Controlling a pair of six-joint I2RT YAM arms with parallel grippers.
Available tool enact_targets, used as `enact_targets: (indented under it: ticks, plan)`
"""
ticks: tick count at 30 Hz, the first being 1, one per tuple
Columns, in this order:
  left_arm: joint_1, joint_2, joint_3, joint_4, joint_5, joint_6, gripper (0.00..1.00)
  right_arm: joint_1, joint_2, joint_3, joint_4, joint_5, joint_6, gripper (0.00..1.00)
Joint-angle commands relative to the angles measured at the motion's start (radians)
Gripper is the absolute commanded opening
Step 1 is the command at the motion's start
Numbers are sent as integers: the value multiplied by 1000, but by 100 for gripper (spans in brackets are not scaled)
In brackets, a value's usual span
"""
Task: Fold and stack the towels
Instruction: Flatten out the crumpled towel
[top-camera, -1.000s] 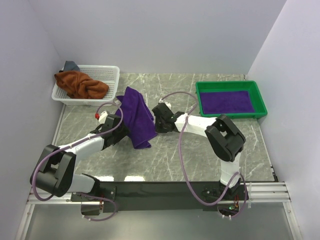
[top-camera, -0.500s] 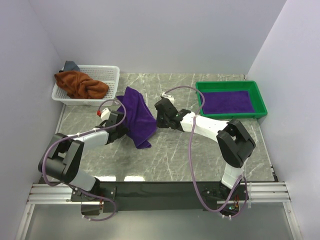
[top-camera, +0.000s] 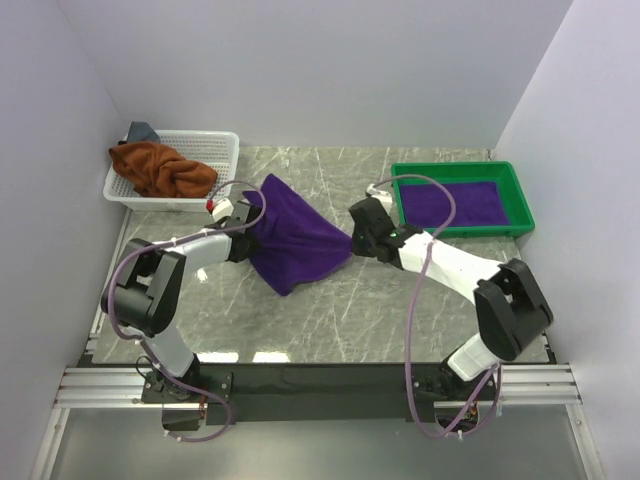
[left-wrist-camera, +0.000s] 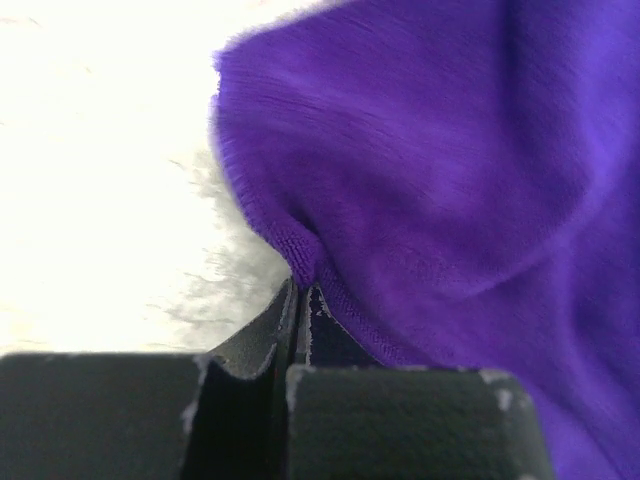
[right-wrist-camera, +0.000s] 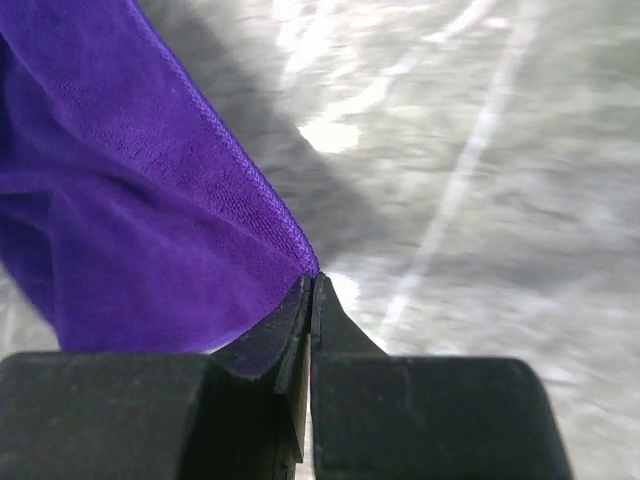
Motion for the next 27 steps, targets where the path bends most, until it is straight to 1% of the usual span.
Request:
enact_targets:
  ticks: [1, 3, 6, 10, 12, 13, 14, 15, 16, 17, 18, 19, 20, 22, 27]
  plan:
    - [5, 24, 47, -194, -61, 105, 1, -14, -77, -62, -49, 53, -16, 0]
    - [5, 28, 78, -217, -48, 156, 1, -13, -106, -91, -52, 40, -13, 0]
    - [5, 70, 164, -282, -31, 234, 1, -14, -132, -163, -47, 26, -2, 0]
    - [5, 149, 305, -334, -17, 334, 2, -16, -150, -215, -47, 18, 9, 0]
    - [5, 155, 330, -364, -28, 345, 7, -13, -172, -238, -49, 17, 12, 0]
    - [5, 126, 325, -364, -20, 342, 11, -13, -188, -246, -46, 9, 16, 0]
    - [5, 106, 312, -363, -15, 328, 22, -13, -196, -252, -44, 6, 18, 0]
    - [5, 80, 293, -360, -9, 314, 28, -13, -204, -261, -41, 3, 18, 0]
    - [5, 20, 247, -354, 29, 300, 33, -11, -215, -264, -40, -6, 20, 0]
    - [5, -14, 218, -345, 56, 271, 44, -8, -219, -269, -37, -11, 20, 0]
    - [3, -47, 186, -323, 81, 251, 47, -8, -221, -275, -28, -16, 20, 0]
    - [0, -119, 120, -311, 107, 230, 51, -8, -222, -275, -27, -20, 20, 0]
    - [-6, -153, 86, -297, 162, 195, 56, -5, -222, -275, -24, -28, 20, 0]
    - [-43, -242, 4, -289, 187, 148, 58, 1, -222, -277, -17, -33, 20, 0]
    - [-156, -362, -132, -254, 264, -22, 59, 6, -239, -304, 6, -42, 29, 0]
